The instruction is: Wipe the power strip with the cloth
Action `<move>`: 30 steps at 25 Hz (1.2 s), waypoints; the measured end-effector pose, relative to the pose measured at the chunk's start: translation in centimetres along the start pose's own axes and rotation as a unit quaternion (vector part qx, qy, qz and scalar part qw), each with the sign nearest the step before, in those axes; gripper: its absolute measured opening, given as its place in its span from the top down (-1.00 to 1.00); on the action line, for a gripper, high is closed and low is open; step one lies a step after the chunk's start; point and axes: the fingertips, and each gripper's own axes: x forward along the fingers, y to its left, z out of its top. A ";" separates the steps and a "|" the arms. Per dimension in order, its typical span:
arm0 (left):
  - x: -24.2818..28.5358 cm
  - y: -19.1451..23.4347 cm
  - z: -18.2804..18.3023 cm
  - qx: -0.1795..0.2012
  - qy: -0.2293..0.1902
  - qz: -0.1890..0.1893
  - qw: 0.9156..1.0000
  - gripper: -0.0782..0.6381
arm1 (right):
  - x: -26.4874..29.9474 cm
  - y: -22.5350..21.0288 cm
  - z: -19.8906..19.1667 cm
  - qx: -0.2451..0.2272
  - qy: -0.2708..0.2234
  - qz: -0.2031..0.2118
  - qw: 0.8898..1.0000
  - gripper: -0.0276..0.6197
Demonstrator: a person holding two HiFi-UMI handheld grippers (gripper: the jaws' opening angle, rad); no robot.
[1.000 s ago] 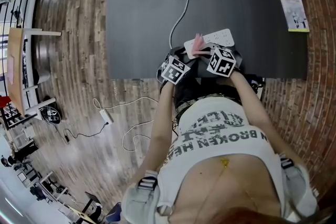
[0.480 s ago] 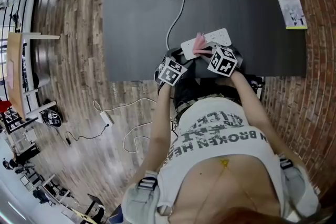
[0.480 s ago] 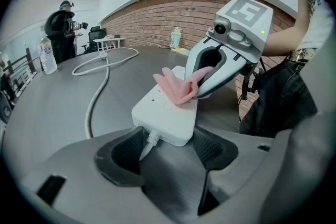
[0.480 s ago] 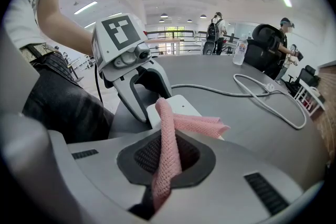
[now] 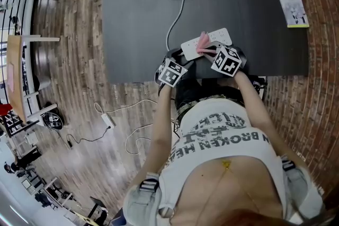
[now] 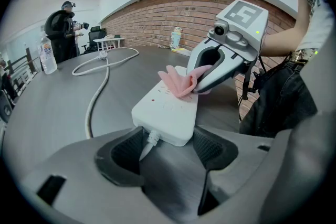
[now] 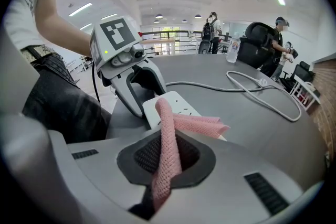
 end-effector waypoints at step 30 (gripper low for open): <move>-0.2 0.1 0.0 0.000 0.007 0.004 1.000 -0.01 | -2.7 -2.9 -3.5 0.053 0.000 -0.039 0.998 0.86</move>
